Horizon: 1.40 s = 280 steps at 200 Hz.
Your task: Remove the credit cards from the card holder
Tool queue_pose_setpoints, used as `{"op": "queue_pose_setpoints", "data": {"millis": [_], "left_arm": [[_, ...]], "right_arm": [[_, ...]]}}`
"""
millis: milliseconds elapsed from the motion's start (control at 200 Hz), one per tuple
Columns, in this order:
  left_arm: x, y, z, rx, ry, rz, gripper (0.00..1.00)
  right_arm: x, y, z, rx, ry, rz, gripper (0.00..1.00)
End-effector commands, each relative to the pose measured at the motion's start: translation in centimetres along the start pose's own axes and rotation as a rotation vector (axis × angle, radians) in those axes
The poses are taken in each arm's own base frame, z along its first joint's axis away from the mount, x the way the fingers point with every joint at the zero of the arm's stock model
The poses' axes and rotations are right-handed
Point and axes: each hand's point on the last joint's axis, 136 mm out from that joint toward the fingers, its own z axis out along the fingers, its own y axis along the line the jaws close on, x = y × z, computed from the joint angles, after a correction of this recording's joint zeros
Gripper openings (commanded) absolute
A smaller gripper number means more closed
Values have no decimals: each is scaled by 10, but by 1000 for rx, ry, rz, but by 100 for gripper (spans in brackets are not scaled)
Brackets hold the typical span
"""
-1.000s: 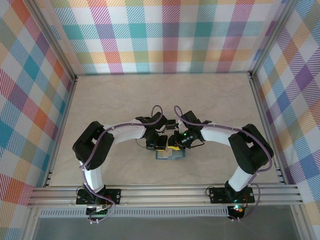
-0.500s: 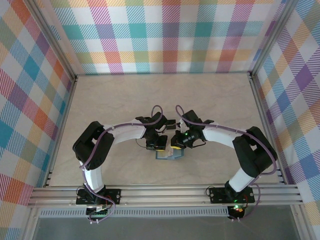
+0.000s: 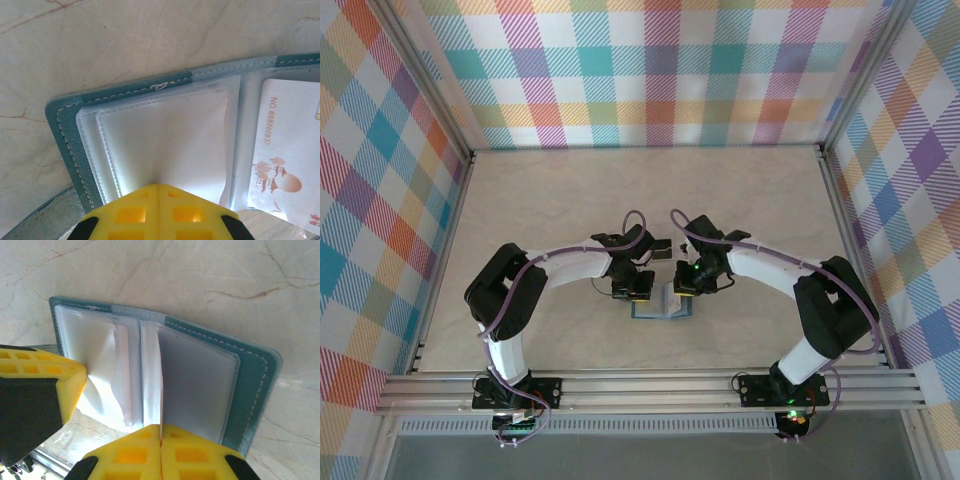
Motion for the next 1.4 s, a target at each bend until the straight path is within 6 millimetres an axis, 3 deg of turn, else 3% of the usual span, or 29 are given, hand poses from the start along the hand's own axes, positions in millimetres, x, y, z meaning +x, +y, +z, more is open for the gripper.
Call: {"op": "queue_pose_setpoints", "data": {"millis": [0,245,635,1010,1220,1395], "left_arm": [[12,3,-11,-28,13,-2,0],[6,-1,-24,-13,-41,-11,0],[1,22,-43,-47,-113,-52,0],[7,54,-45,-30,-128,-133,0],[15,56,-37,-9,-110,-145,0],[20,58,-37,-10,-103,-148,0]], "right_arm": [[-3,1,-15,22,-20,-25,8],[-8,11,-29,3,-47,-60,7],[-36,28,-51,46,-128,-410,6],[-90,33,-70,273,-209,-1002,3],[-113,39,-74,371,-205,-1316,1],[-124,47,-71,377,-127,-1476,1]]}}
